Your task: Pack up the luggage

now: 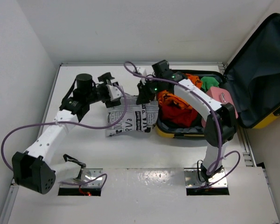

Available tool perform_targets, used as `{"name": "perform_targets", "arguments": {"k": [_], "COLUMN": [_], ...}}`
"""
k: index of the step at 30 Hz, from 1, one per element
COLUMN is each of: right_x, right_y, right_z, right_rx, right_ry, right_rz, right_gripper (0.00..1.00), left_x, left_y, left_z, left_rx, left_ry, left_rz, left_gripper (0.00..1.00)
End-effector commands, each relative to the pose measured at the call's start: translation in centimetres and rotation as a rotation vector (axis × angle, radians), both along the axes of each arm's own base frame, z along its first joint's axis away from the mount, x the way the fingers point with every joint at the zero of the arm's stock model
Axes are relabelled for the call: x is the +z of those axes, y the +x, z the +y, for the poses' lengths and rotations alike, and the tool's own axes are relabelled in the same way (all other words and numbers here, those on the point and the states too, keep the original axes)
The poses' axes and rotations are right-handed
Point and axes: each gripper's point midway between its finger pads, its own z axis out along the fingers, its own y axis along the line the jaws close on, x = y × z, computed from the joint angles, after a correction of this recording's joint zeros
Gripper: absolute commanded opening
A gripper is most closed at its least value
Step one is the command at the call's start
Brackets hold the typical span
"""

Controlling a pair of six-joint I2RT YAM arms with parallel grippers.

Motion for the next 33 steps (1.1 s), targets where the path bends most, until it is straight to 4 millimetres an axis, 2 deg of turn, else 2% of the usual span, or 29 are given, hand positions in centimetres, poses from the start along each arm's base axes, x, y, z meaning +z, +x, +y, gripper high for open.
{"name": "perform_targets", "arguments": {"k": [1, 2, 3, 5, 6, 7, 9, 10, 11, 13, 14, 16, 17, 18, 19, 20, 21, 22, 24, 25, 26, 28, 29, 31, 33], "right_x": [8.1, 8.5, 10.4, 11.7, 11.4, 12.3, 11.8, 12.3, 12.2, 11.5, 12.0, 12.1, 12.8, 12.7, 14.0, 14.0, 14.6, 15.1, 17.1, 17.4, 18.9, 19.9, 20.6, 20.3, 17.2], "right_y": [0.5, 0.6, 0.5, 0.7, 0.1, -0.7, -0.7, -1.0, -0.3, 0.5, 2.2, 3.0, 5.2, 5.6, 6.9, 8.2, 8.6, 10.1, 12.5, 13.7, 15.5, 17.5, 18.0, 18.2, 16.7], "right_z": [-1.8, -2.3, -3.3, -4.7, -5.5, -6.4, -8.4, -9.1, -10.5, -11.7, -13.3, -13.5, -14.3, -14.5, -14.5, -14.7, -14.3, -14.4, -14.4, -15.2, -15.4, -16.5, -16.8, -17.4, -18.1], "right_rx": [-0.028, -0.038, -0.055, -0.053, -0.031, -0.029, -0.046, -0.067, -0.131, -0.211, -0.332, -0.478, -0.539, -0.604, -0.658, -0.690, -0.744, -0.757, -0.806, -0.847, -0.861, -0.959, -0.979, -1.028, -1.091], "right_ry": [0.074, 0.070, 0.074, 0.072, 0.039, 0.011, -0.061, -0.070, -0.079, -0.077, -0.035, 0.051, 0.106, 0.155, 0.233, 0.281, 0.350, 0.392, 0.487, 0.508, 0.558, 0.611, 0.628, 0.654, 0.615], "right_rz": [-0.131, -0.130, -0.138, -0.165, -0.172, -0.189, -0.200, -0.200, -0.173, -0.143, -0.110, 0.056, 0.037, 0.109, 0.114, 0.104, 0.182, 0.156, 0.158, 0.152, 0.101, 0.107, 0.087, 0.116, 0.203], "right_gripper": [0.00, 0.00, 0.00, 0.00, 0.00, 0.00, 0.00, 0.00, 0.00, 0.00, 0.00, 0.00, 0.00, 0.00, 0.00, 0.00, 0.00, 0.00, 0.00, 0.00, 0.00, 0.00, 0.00, 0.00, 0.00], "left_x": [6.1, 7.1, 7.0, 7.7, 7.7, 7.9, 7.3, 6.8, 6.8, 6.2, 6.2, 5.7, 5.3, 5.2, 5.6, 5.3, 4.8, 5.5, 5.1, 5.0, 5.3, 5.0, 4.8, 4.8, 4.8], "left_y": [1.0, 1.0, 1.2, 1.6, 1.6, 1.9, 2.1, 2.5, 2.4, 2.9, 2.8, 3.5, 3.6, 3.9, 3.9, 4.5, 4.7, 4.7, 5.3, 5.7, 5.8, 6.0, 6.3, 6.3, 6.5], "left_z": [1.3, 1.5, 1.9, 2.3, 2.4, 2.9, 2.9, 3.0, 3.0, 2.8, 2.6, 2.4, 2.3, 2.3, 2.2, 2.0, 2.0, 1.9, 1.9, 2.0, 1.9, 1.9, 2.0, 2.0, 2.4], "left_rx": [0.135, 0.159, 0.195, 0.229, 0.245, 0.262, 0.284, 0.297, 0.299, 0.306, 0.298, 0.303, 0.304, 0.304, 0.305, 0.308, 0.310, 0.311, 0.327, 0.337, 0.335, 0.336, 0.347, 0.344, 0.362], "left_ry": [-0.163, -0.203, -0.213, -0.248, -0.263, -0.265, -0.283, -0.278, -0.287, -0.305, -0.306, -0.316, -0.312, -0.312, -0.323, -0.329, -0.324, -0.342, -0.343, -0.341, -0.347, -0.343, -0.342, -0.334, -0.326], "left_rz": [-0.164, -0.172, -0.161, -0.170, -0.156, -0.167, -0.138, -0.131, -0.122, -0.093, -0.092, -0.068, -0.060, -0.060, -0.061, -0.048, -0.039, -0.040, -0.024, -0.023, -0.035, -0.027, -0.030, -0.037, -0.047], "left_gripper": [1.00, 1.00, 1.00, 1.00, 1.00, 1.00, 1.00, 1.00, 1.00, 1.00, 1.00, 1.00, 1.00, 1.00, 1.00, 1.00, 1.00, 1.00, 1.00, 1.00, 1.00, 1.00, 1.00, 1.00, 1.00]}}
